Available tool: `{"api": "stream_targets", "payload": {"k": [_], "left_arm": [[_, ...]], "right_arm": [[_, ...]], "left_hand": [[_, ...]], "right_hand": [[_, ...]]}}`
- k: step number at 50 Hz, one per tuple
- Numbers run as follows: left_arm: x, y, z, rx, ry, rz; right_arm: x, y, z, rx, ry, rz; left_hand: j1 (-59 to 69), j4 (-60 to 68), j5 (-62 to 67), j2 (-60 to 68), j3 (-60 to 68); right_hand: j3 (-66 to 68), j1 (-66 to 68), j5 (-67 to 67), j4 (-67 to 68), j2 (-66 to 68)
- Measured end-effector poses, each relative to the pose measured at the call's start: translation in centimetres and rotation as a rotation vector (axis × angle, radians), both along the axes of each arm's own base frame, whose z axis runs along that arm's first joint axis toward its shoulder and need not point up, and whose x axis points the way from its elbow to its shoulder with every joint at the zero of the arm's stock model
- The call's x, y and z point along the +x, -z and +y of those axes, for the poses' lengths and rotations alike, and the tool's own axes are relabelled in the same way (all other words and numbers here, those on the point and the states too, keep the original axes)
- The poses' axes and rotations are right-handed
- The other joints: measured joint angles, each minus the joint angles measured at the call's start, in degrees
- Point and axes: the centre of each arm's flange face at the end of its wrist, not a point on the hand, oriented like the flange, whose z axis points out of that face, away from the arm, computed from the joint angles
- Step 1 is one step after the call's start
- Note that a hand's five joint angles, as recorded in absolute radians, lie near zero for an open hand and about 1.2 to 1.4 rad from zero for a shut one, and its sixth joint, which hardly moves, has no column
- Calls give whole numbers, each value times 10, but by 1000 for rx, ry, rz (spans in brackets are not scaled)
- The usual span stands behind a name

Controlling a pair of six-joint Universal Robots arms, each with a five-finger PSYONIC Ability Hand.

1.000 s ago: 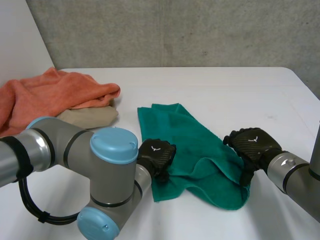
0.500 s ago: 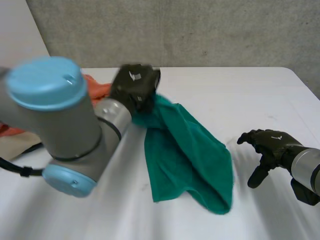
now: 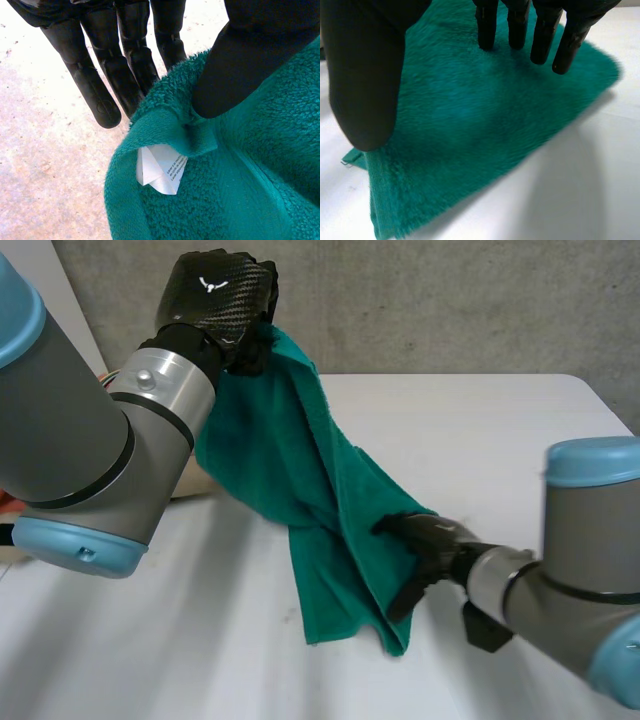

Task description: Fold the laundry.

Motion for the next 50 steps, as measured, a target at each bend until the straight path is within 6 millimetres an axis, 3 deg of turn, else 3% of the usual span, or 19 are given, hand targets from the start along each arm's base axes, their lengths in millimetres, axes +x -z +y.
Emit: {"api": "stream_targets", "payload": {"k": [3, 9, 10, 11, 12, 14, 16, 19, 22, 23, 26, 30, 36, 41, 43, 44, 47, 48, 50], "left_arm": [[0, 1, -1, 3, -2, 0], [2, 2, -3, 8, -12, 1], [3, 2, -4, 11, -16, 1], [4, 3, -4, 11, -17, 1], [4, 3, -5, 12, -18, 1], [5, 3, -5, 13, -20, 2], [5, 2, -5, 13, -21, 2], [6, 2, -4, 14, -22, 1], [11, 2, -4, 18, -30, -1], [11, 2, -4, 18, -30, -1], [20, 6, -5, 32, -51, -11], [30, 15, -7, 59, -74, -27], [41, 32, -8, 109, -99, -55], [47, 46, -8, 151, -113, -72], [49, 53, -8, 173, -118, -78], [49, 53, -8, 173, -118, -78], [51, 62, -7, 198, -120, -86], [52, 65, -7, 208, -121, -90], [52, 68, -6, 215, -121, -93]], "right_arm": [[20, 11, 5, -18, -47, 7], [35, 26, 6, -49, -38, 59], [36, 29, 4, -64, -19, 79], [36, 29, 3, -70, -11, 86], [36, 30, 1, -84, 5, 101], [34, 29, -2, -109, 26, 117], [32, 25, -4, -132, 37, 123], [29, 8, -9, -202, 52, 114], [16, -40, -23, -374, 74, 108], [16, -40, -23, -374, 74, 108], [-7, -89, -42, -576, 96, 182], [-23, -130, -60, -754, 112, 298], [-27, -166, -82, -897, 126, 386], [-9, -158, -99, -908, 76, 379], [10, -136, -100, -874, -6, 363], [10, -136, -100, -874, -6, 363], [32, -100, -91, -803, -119, 353], [40, -81, -83, -759, -169, 353], [45, -68, -77, -727, -199, 356]], "left_hand": [[0, 0, 0, 0, 0], [0, 0, 0, 0, 0], [0, 0, 0, 0, 0], [0, 0, 0, 0, 0], [0, 1, 0, 0, 0], [0, 2, 0, 0, 0], [0, 2, 0, 0, 0], [0, 2, 0, 0, 0], [0, 2, 0, 0, 0], [0, 2, 0, 0, 0], [0, 2, 0, 0, 0], [0, 2, 0, 0, 0], [0, 2, 0, 0, 0], [0, 2, 0, 0, 2], [0, 2, 0, 0, 2], [0, 2, 0, 0, 2], [0, 2, 0, 0, 2], [0, 2, 0, 0, 2], [0, 2, 0, 0, 2]], "right_hand": [[0, 0, 0, 0, 0], [93, 73, 71, 72, 89], [258, 220, 234, 244, 270], [258, 220, 234, 244, 270], [395, 338, 367, 383, 400], [530, 440, 508, 521, 532], [550, 450, 528, 542, 545], [558, 450, 530, 548, 546], [558, 450, 530, 549, 546], [558, 450, 530, 549, 546], [558, 450, 530, 549, 546], [558, 450, 530, 549, 546], [558, 450, 530, 550, 546], [558, 450, 530, 550, 546], [558, 450, 530, 550, 546], [558, 450, 530, 550, 546], [483, 396, 474, 484, 474], [224, 134, 213, 216, 211], [136, 68, 123, 128, 123]]}}
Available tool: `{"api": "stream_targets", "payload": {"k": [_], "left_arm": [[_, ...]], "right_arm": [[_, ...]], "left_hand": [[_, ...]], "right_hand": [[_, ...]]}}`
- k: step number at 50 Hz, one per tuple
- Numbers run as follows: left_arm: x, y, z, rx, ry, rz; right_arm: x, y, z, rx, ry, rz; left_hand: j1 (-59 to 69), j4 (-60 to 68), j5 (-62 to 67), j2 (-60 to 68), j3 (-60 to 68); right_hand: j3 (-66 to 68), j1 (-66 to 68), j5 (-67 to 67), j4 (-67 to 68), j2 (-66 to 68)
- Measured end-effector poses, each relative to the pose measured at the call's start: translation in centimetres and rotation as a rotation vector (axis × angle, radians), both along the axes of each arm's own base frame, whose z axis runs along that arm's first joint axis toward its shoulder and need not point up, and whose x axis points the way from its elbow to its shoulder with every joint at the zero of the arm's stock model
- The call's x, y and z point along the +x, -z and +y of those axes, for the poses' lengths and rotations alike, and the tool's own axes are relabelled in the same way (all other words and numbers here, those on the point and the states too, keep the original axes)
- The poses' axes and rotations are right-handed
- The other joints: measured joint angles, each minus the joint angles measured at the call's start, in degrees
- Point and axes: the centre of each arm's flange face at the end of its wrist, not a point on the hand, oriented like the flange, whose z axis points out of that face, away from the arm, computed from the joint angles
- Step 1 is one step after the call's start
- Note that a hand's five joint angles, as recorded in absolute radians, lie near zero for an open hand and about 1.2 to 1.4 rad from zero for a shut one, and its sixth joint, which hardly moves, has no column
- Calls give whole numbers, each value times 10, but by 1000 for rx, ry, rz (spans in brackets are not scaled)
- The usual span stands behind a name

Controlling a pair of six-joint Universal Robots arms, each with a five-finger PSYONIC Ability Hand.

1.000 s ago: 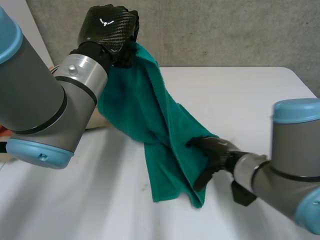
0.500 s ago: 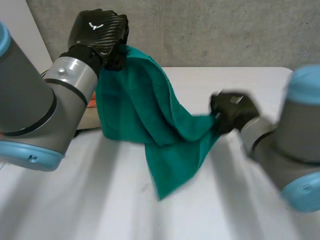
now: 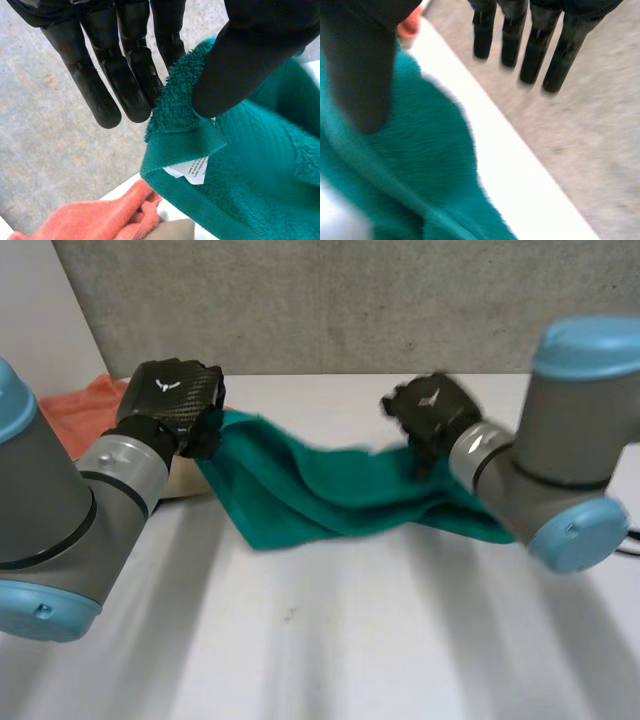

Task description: Fold the laundry.

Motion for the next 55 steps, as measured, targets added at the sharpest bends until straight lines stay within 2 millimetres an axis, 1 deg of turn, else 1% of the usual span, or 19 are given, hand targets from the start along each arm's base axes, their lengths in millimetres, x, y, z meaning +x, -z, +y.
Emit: {"api": "stream_targets", "payload": {"k": [2, 6, 10, 13, 14, 17, 22, 27, 32, 37, 38, 40, 42, 43, 45, 48, 51, 52, 55], "left_arm": [[0, 3, 1, 10, 0, -4], [0, 4, 1, 11, 1, -6], [-1, 0, 1, -4, 5, 0], [-2, -3, 1, -13, 7, 4], [-3, -10, 1, -32, 10, 13], [-4, -18, 1, -54, 13, 25], [-5, -26, 3, -74, 18, 35], [-5, -26, 6, -72, 22, 34], [-5, -23, 8, -64, 23, 30], [-4, -22, 8, -59, 21, 28], [-4, -22, 8, -58, 20, 28], [-4, -21, 8, -58, 20, 27], [-4, -21, 8, -57, 19, 27], [-3, -21, 8, -57, 19, 27], [-3, -21, 8, -55, 18, 26], [-3, -20, 8, -53, 18, 25], [-3, -20, 8, -52, 18, 24], [-2, -19, 8, -51, 17, 24], [-1, -19, 7, -50, 14, 24]], "right_arm": [[2, 12, 7, 38, -6, 10], [-6, 11, 5, 66, 48, -21], [-37, -5, -15, 82, 182, -104], [-45, -8, -19, 87, 207, -116], [-71, -16, -31, 106, 277, -136], [-91, -18, -38, 132, 304, -121], [-104, -10, -45, 151, 248, -35], [-102, 11, -59, 102, 127, 109], [-93, 43, -79, 11, 30, 247], [-88, 69, -94, -28, 2, 286], [-86, 79, -100, -39, -2, 289], [-84, 86, -104, -49, -4, 287], [-83, 90, -107, -55, -5, 285], [-82, 97, -112, -66, -4, 279], [-81, 103, -117, -76, -4, 272], [-80, 109, -121, -80, -7, 263], [-80, 111, -122, -79, -11, 258], [-80, 112, -123, -76, -14, 248], [-83, 102, -123, -77, -2, 222]], "left_hand": [[0, 0, 0, 0, 0], [0, 0, 0, 0, 0], [0, 0, 0, 0, 0], [0, 0, 0, 0, 0], [0, 0, 0, 0, 0], [0, 0, 0, 0, 0], [0, 0, 0, 0, 0], [0, 0, 0, 0, 0], [0, 0, 0, 0, 0], [0, 0, 0, 0, 0], [0, 0, 0, 0, 0], [0, 0, 0, 0, 0], [0, 0, 0, 0, 0], [0, 0, 0, 0, 0], [0, 0, 0, 0, 0], [0, 0, 0, 0, 0], [0, 0, 0, 0, 0], [0, 0, 0, 0, 0], [0, 0, 0, 0, 0]], "right_hand": [[-121, -63, -115, -120, -110], [-136, -66, -124, -128, -121], [-136, -66, -124, -128, -121], [-136, -66, -124, -128, -121], [-136, -66, -124, -128, -121], [-136, -66, -124, -128, -121], [-136, -66, -124, -128, -121], [-134, -65, -124, -127, -120], [-99, -47, -100, -104, -92], [-61, -12, -67, -65, -56], [-61, -12, -67, -65, -56], [-7, 32, -20, -15, -8], [-7, 32, -20, -15, -8], [61, 91, 45, 53, 67], [108, 132, 89, 99, 117], [311, 309, 298, 309, 321], [337, 330, 325, 335, 347], [412, 384, 401, 410, 421], [423, 386, 409, 422, 424]]}}
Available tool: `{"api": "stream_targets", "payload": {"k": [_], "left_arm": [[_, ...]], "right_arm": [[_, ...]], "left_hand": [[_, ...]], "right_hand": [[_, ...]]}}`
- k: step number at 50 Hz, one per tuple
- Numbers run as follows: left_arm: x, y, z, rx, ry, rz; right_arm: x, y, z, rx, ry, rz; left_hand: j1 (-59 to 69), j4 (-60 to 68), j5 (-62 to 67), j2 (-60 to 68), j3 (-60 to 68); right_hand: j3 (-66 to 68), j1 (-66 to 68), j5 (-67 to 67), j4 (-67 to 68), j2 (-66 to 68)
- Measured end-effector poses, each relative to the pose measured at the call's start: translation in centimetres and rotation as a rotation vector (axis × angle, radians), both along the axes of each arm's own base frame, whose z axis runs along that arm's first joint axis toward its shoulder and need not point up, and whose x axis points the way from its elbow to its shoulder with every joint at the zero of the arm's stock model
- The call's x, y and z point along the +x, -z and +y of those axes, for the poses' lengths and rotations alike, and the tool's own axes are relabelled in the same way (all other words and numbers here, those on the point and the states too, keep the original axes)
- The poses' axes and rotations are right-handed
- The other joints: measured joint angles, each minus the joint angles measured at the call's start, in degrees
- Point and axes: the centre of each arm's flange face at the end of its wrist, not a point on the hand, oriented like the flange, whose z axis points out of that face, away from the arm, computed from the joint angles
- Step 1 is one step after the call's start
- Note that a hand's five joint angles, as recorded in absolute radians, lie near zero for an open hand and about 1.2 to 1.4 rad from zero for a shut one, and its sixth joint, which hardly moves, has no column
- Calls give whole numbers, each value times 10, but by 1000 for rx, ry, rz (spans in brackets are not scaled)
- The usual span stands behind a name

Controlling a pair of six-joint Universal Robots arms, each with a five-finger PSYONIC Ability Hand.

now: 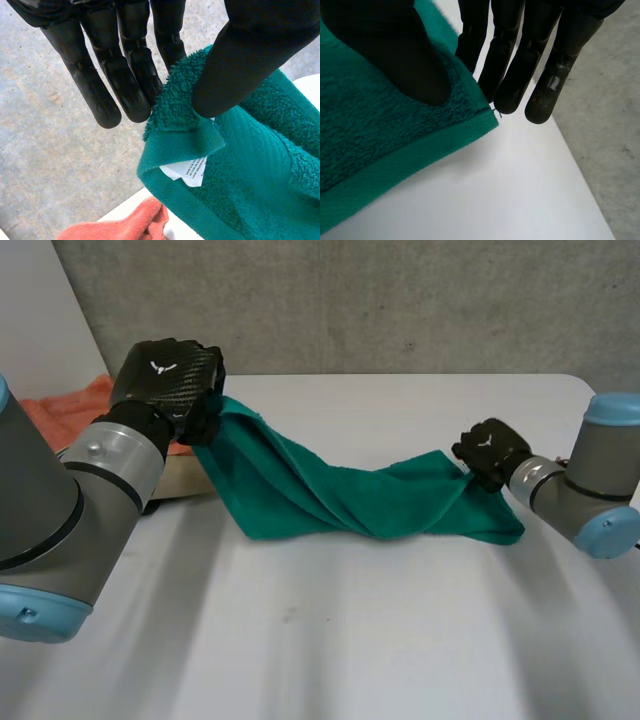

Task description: Fold the laundry.

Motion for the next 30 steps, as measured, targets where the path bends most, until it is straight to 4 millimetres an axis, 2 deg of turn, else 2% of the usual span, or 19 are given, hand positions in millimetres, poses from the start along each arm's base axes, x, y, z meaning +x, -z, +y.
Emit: {"api": "stream_targets", "payload": {"k": [2, 6, 7, 8, 12, 14, 16, 19, 22, 23, 24, 26, 30], "left_arm": [[1, 0, -1, 0, -3, 0], [4, -2, -2, -2, -14, 1], [4, -2, -2, -2, -14, 1], [8, -3, -4, -3, -25, -1], [16, -1, -7, 12, -52, -16], [21, 3, -8, 33, -63, -34], [22, 4, -8, 41, -66, -41], [28, 15, -5, 104, -71, -100], [29, 25, -4, 140, -64, -143], [28, 37, -4, 173, -52, -192], [28, 37, -4, 173, -52, -192], [25, 57, -7, 221, -31, -272], [17, 86, -19, 266, -4, -362]], "right_arm": [[-4, -10, 0, -5, 14, -19], [-25, -59, 2, -36, 80, -84], [-25, -59, 2, -36, 80, -84], [-42, -93, 10, -49, 124, -108], [-67, -137, 34, -35, 183, -109], [-79, -154, 55, 10, 211, -78], [-80, -155, 58, 19, 214, -70], [-91, -162, 92, 134, 226, 18], [-93, -158, 103, 189, 220, 59], [-93, -148, 110, 244, 210, 94], [-93, -148, 110, 244, 210, 94], [-92, -130, 115, 317, 198, 131], [-89, -102, 106, 395, 199, 145]], "left_hand": [[0, 0, 0, 0, 0], [0, 0, 0, 0, 0], [0, 0, 0, 0, 0], [0, 0, 0, 0, 0], [0, 0, 0, 0, 0], [0, 0, 0, 0, 0], [0, 0, 0, 0, 0], [0, 0, 0, 0, 0], [0, 0, 0, 0, 0], [0, 0, 0, 0, 0], [0, 0, 0, 0, 0], [0, 0, 0, 0, 1], [0, 0, 0, 0, 1]], "right_hand": [[0, 0, 0, 0, 0], [0, 0, 0, 1, 0], [0, 0, 0, 1, 0], [0, 0, 0, 1, 0], [0, 1, 0, 1, 0], [0, 1, 0, 1, 0], [0, 1, 0, 1, 0], [0, 1, 0, 1, 0], [0, 1, 0, 1, 0], [0, 1, 0, 1, 0], [0, 1, 0, 1, 0], [0, 1, 0, 1, 0], [0, 1, 0, 1, 0]]}}
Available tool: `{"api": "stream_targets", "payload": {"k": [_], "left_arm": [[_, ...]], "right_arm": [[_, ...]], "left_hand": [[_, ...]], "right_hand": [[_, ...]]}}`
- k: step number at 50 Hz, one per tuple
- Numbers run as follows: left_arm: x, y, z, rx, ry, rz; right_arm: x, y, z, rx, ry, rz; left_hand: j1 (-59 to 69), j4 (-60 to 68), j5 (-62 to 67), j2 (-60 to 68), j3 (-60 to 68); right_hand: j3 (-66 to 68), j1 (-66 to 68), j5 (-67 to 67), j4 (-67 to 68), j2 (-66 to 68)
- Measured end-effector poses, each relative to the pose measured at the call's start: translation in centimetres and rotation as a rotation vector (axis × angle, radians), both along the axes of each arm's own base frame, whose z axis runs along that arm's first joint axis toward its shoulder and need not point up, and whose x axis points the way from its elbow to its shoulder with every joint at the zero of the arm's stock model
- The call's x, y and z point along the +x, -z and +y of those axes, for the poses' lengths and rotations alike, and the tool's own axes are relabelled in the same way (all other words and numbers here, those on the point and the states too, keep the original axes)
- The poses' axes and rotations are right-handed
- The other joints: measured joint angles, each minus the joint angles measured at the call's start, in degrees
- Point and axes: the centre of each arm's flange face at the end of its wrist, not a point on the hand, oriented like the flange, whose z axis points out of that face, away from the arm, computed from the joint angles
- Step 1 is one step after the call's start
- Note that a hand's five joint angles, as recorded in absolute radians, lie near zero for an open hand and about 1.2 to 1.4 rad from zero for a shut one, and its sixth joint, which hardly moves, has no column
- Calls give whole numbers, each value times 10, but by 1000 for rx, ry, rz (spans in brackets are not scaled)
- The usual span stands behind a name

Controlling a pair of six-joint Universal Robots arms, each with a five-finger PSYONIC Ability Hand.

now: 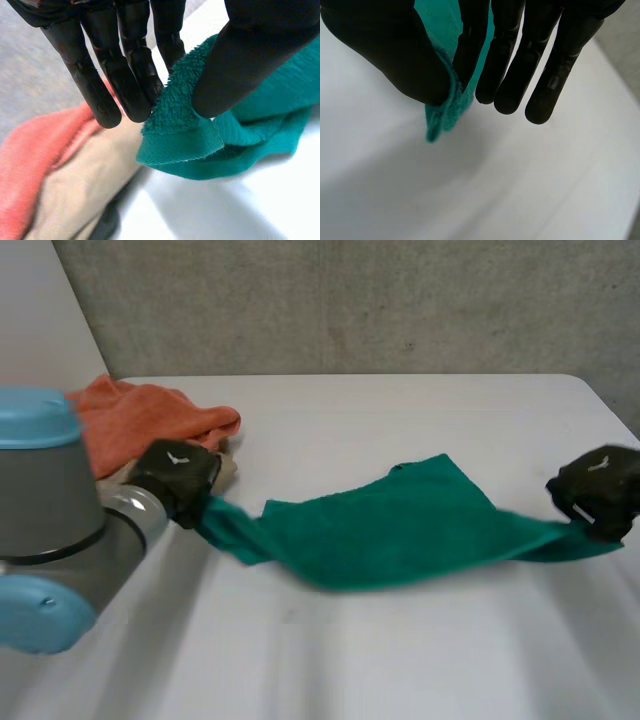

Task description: Fold the laundry.

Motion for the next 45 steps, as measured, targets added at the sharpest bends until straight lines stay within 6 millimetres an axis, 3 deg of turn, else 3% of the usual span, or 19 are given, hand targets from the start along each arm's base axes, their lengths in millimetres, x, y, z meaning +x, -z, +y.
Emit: {"api": "stream_targets", "payload": {"k": [5, 6, 8, 9, 11, 15, 18, 20, 21, 22, 25, 27, 31, 32, 34, 38, 39, 40, 45], "left_arm": [[-13, 16, -27, -19, 12, -22], [-19, 17, -41, -52, 13, -12], [-22, 17, -47, -69, 12, -6], [-32, 9, -69, -153, 12, 27], [-37, 0, -82, -219, 11, 53], [-54, -56, -120, -527, 2, 170], [-58, -108, -133, -760, -12, 264], [-57, -143, -135, -904, -20, 327], [-57, -143, -135, -904, -20, 327], [-56, -164, -132, -984, -23, 368], [-52, -189, -126, -1053, -22, 430], [-49, -190, -123, -1036, -18, 446], [-44, -179, -122, -980, -18, 447], [-37, -159, -123, -902, -26, 428], [-32, -144, -124, -851, -35, 411], [-20, -96, -123, -709, -58, 353], [-19, -88, -122, -689, -60, 344], [-17, -66, -120, -629, -65, 318], [-16, -10, -112, -484, -67, 254]], "right_arm": [[5, 24, -25, 5, 46, -8], [7, 30, -37, -25, 68, -12], [9, 31, -44, -46, 77, -14], [14, 30, -62, -133, 101, -24], [17, 23, -75, -213, 115, -37], [28, -25, -111, -553, 169, -133], [29, -88, -127, -869, 213, -259], [29, -130, -126, -1059, 226, -345], [29, -130, -126, -1059, 226, -345], [27, -156, -122, -1175, 227, -400], [26, -186, -113, -1294, 215, -456], [26, -190, -109, -1308, 206, -464], [27, -183, -107, -1277, 199, -457], [27, -166, -108, -1208, 195, -439], [28, -153, -108, -1160, 193, -426], [30, -93, -110, -951, 186, -378], [30, -86, -110, -927, 185, -373], [31, -59, -108, -836, 178, -356], [33, 1, -99, -636, 161, -315]], "left_hand": [[0, 0, 0, 0, 0], [0, 0, 0, 0, 0], [0, 0, 0, 0, 0], [0, 0, 0, 0, 0], [0, 0, 0, 0, 0], [0, 0, 0, 0, 0], [0, 0, 0, 0, 1], [0, 0, 0, 0, 1], [0, 0, 0, 0, 1], [0, 0, 0, 0, 1], [0, 0, 0, 0, 1], [0, 0, 0, 0, 1], [0, 0, 10, 0, 1], [0, 0, 10, 1, 2], [0, 0, 10, 1, 2], [0, 0, 10, 1, 3], [0, 0, 10, 1, 3], [0, 0, 10, 1, 3], [0, 0, 10, 1, 3]], "right_hand": [[0, 0, 0, 0, 0], [0, 0, 0, 0, 0], [0, 0, 0, 0, 0], [0, 0, 0, 0, 0], [0, 0, 0, 0, 0], [0, 0, 0, 0, 0], [0, 0, 0, 0, 0], [0, 0, 1, 0, 0], [0, 0, 1, 0, 0], [0, 0, 1, 0, 0], [0, 0, 2, 0, 0], [0, 0, 3, 0, 0], [0, 0, 3, 0, 0], [0, 0, 3, 0, 0], [0, 0, 3, 0, 0], [0, 0, 3, 0, 0], [0, 0, 3, 0, 0], [0, 0, 3, 0, 0], [0, 0, 3, 0, 0]]}}
